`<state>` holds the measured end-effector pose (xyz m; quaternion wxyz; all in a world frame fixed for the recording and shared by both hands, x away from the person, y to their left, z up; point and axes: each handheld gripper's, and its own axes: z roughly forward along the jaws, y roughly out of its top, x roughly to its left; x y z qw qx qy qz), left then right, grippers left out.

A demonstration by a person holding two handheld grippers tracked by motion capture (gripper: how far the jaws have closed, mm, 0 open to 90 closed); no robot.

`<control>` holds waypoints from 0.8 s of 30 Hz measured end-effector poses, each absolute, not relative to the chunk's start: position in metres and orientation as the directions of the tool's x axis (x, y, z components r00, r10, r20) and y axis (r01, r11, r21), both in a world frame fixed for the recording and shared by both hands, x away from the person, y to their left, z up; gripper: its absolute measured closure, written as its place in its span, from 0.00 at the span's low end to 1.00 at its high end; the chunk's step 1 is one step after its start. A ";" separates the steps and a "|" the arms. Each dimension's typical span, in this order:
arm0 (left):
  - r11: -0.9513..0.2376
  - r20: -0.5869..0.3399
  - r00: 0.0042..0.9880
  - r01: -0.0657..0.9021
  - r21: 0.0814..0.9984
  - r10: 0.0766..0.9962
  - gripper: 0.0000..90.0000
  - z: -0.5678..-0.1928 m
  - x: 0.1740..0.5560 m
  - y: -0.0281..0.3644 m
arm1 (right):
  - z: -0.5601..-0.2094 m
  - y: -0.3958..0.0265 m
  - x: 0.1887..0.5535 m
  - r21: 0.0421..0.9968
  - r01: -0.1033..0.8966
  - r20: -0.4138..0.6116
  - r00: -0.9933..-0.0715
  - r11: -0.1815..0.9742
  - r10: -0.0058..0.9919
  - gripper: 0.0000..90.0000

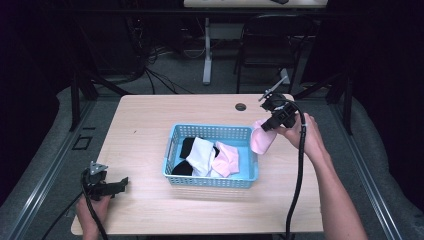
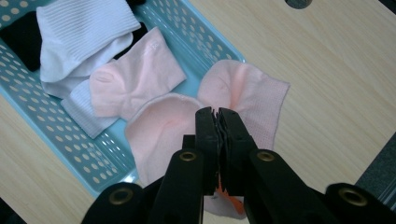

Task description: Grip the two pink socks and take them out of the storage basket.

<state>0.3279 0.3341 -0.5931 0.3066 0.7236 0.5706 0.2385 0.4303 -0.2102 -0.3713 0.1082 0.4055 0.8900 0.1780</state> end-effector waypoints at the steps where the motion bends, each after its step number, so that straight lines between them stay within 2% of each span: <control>1: -0.161 -0.005 0.235 0.680 0.716 0.972 0.02 -0.593 0.328 0.334 | -0.371 -0.215 0.429 0.403 0.691 -0.048 -0.639 0.600 0.768 0.97; 11: -0.160 -0.006 0.234 0.681 0.715 0.972 0.02 -0.593 0.328 0.334 | -0.373 -0.243 0.427 0.376 0.732 -0.080 -0.585 0.568 0.807 0.97; 17: -0.161 -0.005 0.235 0.680 0.715 0.972 0.02 -0.593 0.328 0.334 | -0.398 -0.270 0.435 0.341 0.787 -0.064 -0.526 0.514 0.848 0.97; 24: -0.160 -0.005 0.234 0.680 0.715 0.972 0.02 -0.593 0.328 0.334 | -0.427 -0.279 0.442 0.315 0.818 -0.035 -0.496 0.481 0.868 0.97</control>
